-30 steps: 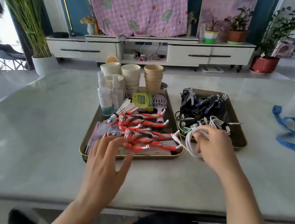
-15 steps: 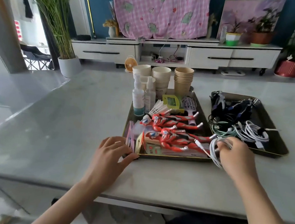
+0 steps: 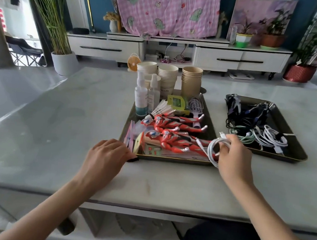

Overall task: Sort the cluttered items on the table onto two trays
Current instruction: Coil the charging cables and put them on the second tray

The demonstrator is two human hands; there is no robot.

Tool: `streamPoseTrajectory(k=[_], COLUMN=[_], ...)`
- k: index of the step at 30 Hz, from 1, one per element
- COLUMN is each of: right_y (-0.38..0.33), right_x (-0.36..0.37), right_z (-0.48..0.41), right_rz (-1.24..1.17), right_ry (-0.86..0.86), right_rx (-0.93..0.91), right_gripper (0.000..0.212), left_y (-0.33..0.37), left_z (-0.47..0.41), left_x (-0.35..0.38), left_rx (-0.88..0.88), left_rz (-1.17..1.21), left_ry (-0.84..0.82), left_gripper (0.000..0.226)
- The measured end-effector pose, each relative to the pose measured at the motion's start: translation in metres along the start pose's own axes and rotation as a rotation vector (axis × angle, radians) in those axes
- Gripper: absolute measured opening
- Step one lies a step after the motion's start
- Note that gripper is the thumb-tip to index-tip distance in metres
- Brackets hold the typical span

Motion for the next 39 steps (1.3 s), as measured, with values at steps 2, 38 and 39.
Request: streamPoseTrajectory(k=[2,38,39], right_y=[-0.013,-0.08,-0.079], right_x=[0.015,0.064,0.069], right_z=[-0.001,0.013,0.015], right_rz=[0.013,-0.413,-0.449], right_ry=[-0.04,-0.253,-0.299], right_rx=[-0.045,-0.081,-0.05], right_gripper=[0.026,0.015,0.017], left_y=[-0.018,-0.103,-0.084], left_z=[0.005,0.051,0.041], left_x=[-0.004,-0.046,-0.043], left_rx=[-0.042,-0.906,-0.909], left_rz=[0.007,0.618,0.784], left_ry=[-0.041,0.019,0.008], left_gripper=[0.036,0.009,0.007])
Point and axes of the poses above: each hand's wrist, its own z-axis away from the middle knuckle, its own x-axis out of the palm, y = z × x, the point moved 10 cm from there along -z, towards the middle knuckle, and after that the axes turned 2 degrees about -z, right-handed, at the moved point
